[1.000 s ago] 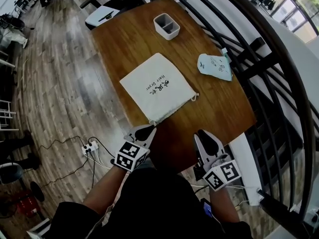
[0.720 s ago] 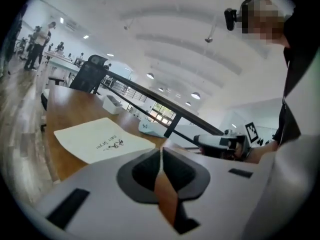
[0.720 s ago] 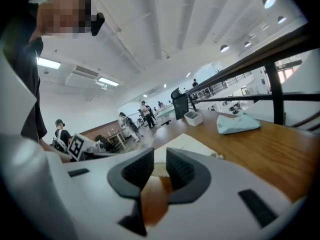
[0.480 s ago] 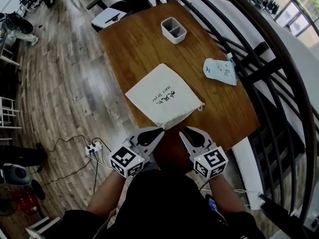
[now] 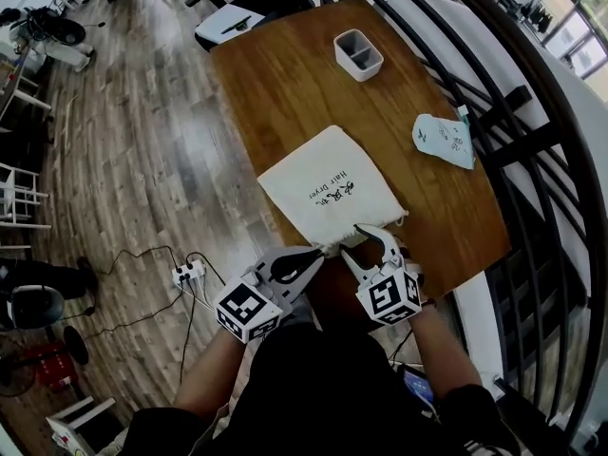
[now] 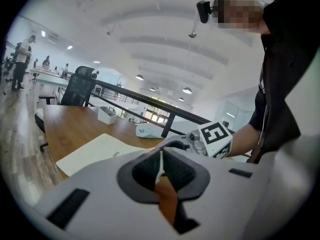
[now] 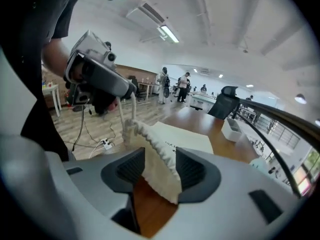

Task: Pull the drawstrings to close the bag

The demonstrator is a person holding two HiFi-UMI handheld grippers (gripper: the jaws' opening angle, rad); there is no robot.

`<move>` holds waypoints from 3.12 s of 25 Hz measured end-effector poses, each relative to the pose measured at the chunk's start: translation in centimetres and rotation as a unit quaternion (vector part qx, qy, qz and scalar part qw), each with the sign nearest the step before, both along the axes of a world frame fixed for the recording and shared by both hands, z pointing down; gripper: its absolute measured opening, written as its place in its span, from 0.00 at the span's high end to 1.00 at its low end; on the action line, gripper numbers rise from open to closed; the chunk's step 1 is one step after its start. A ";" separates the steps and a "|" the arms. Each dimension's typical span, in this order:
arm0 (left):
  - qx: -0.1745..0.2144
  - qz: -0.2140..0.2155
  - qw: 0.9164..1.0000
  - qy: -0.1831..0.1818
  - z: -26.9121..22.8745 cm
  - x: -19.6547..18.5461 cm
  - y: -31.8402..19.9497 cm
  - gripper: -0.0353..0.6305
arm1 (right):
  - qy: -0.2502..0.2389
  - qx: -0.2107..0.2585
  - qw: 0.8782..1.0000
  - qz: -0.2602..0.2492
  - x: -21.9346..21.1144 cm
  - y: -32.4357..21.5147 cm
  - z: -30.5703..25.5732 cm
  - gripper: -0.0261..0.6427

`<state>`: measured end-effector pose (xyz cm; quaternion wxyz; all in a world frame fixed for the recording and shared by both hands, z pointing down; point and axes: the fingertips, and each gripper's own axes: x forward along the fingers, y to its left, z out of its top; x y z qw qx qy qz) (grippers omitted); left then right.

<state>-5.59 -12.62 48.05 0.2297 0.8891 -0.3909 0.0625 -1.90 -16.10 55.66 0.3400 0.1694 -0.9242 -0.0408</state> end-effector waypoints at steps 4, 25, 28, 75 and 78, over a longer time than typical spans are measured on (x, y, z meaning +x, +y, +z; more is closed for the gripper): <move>-0.004 -0.001 1.000 -0.002 0.4 -0.5 0.0 0.91 | 0.023 0.020 0.999 -0.012 -0.5 -0.9 0.9 0.69; -0.076 0.047 0.996 0.017 4.2 0.8 -1.4 0.84 | -0.093 -0.162 0.954 0.236 4.8 -3.7 -2.0 0.93; -0.039 0.071 0.996 -0.049 3.3 1.6 -1.1 0.67 | -0.099 -0.172 0.950 0.239 4.8 -3.9 -2.3 0.93; 0.039 0.033 0.954 -0.295 6.6 3.1 -4.9 0.78 | -0.166 -0.304 0.922 0.174 2.1 0.2 -5.4 0.93; 0.044 0.066 0.954 -0.289 6.3 3.2 -4.1 0.78 | -0.156 -0.296 0.923 0.192 2.9 -0.2 -4.7 0.93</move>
